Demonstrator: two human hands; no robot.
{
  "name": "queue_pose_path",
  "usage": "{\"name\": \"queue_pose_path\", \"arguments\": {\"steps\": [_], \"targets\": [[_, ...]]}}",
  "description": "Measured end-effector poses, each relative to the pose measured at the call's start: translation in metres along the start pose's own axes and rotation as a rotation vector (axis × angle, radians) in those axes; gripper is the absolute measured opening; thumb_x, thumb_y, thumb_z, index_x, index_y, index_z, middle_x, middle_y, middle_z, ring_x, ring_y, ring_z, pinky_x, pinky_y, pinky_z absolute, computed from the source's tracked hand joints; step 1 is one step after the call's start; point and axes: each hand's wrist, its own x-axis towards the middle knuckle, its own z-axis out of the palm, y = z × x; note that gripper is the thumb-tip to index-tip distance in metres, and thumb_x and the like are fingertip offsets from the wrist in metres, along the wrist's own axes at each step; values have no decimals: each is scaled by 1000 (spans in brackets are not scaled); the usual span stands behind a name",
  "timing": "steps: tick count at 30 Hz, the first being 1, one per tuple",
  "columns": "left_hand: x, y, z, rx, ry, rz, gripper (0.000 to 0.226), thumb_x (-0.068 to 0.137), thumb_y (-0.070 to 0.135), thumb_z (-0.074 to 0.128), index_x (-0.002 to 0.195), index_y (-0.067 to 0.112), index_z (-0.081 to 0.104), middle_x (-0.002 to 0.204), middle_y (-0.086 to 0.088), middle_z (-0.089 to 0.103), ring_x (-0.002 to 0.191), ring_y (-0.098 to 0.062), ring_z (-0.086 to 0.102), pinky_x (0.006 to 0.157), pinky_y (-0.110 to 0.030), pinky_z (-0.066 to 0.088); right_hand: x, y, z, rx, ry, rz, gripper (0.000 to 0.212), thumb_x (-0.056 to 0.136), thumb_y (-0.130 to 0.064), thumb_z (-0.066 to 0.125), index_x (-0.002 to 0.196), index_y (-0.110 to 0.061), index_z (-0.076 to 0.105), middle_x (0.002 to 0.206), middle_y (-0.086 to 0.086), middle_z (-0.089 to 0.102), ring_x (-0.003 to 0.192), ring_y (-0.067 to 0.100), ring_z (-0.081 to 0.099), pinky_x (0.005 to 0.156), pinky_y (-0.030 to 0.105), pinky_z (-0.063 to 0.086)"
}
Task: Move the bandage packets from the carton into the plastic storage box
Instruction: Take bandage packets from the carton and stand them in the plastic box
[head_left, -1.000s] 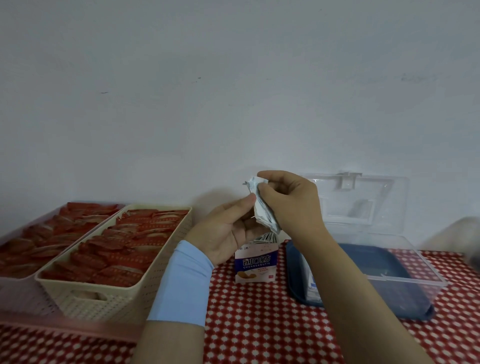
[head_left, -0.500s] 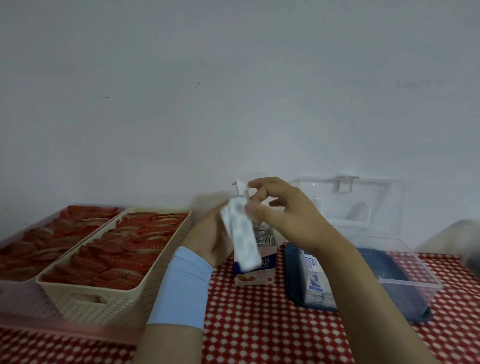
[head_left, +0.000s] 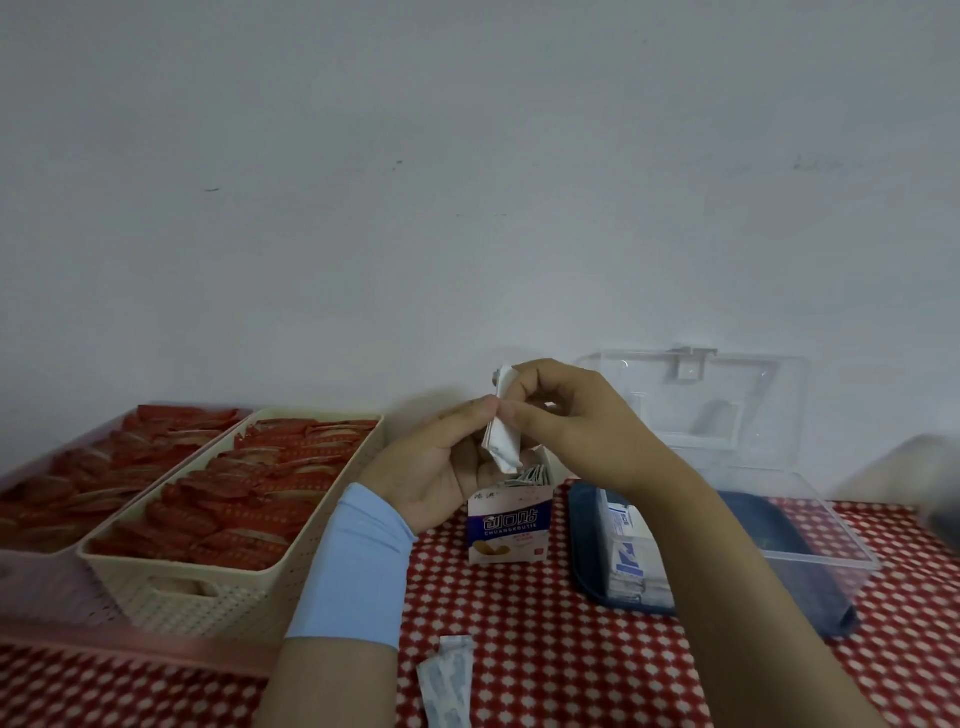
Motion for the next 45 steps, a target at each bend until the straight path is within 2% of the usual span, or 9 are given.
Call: {"name": "queue_pose_path", "arguments": {"steps": [5,9,16,21,24,27,32,42,45], "targets": [[-12,3,-1,31,-33,-23,35,89,22,57,114,-1,67,106,-22,71,91,-28,71,73,-34,60,-8,-2,1,61,6,68,8,90,-6,68,90,-14,68,119,-1,68,86,27,73,70,33,58],[-35,3,8,30,-74,-61,41,89,14,52,127,0,57,94,-19,74,79,-27,75,60,-33,61,-16,-6,4,30,99,69,16,89,-3,67,89,-19,69,101,11,71,85,25,70,84,42,60],[-68,-6,5,102,-24,-133,51,86,15,59,130,-10,51,114,-20,69,99,-31,70,98,-58,44,-41,-21,21,0,84,103,36,80,6,74,100,-23,66,101,2,67,77,23,68,75,36,62],[-95,-9,-2,86,85,-129,39,86,12,62,119,-8,57,111,-18,72,92,-32,72,86,-51,58,-54,-17,39,-176,155,187,14,87,-13,72,97,-22,67,94,-2,70,83,23,68,78,37,60],[-106,-10,-8,78,215,-102,27,94,5,58,118,-8,57,109,-19,73,87,-30,74,63,-37,62,-62,-11,51,-597,-158,411,15,90,-26,64,90,-14,72,90,3,72,85,20,68,78,31,58],[-114,-12,-12,86,281,-73,14,93,5,60,104,-4,59,109,-19,73,90,-31,74,67,-37,62,-74,-9,68,-810,-493,677,45,83,-47,71,108,-10,64,104,3,70,95,20,68,92,37,56],[-121,-16,-14,111,331,-46,12,91,6,63,99,-2,61,109,-19,73,95,-32,73,75,-40,62,-81,0,90,-836,-569,707,91,68,-60,81,139,-15,47,136,5,56,121,24,54,104,41,48],[-123,-17,-12,93,345,59,33,67,18,72,94,2,67,104,-17,74,95,-32,73,81,-43,61,-83,8,99,-502,-568,618,27,80,-21,80,104,-9,75,103,9,75,77,15,70,84,32,61],[-121,-17,-13,37,345,113,20,78,13,67,93,1,63,108,-16,74,97,-33,73,86,-46,58,-88,0,88,-406,-542,579,31,83,-20,78,113,-15,73,99,3,74,73,10,66,74,27,61]]}}
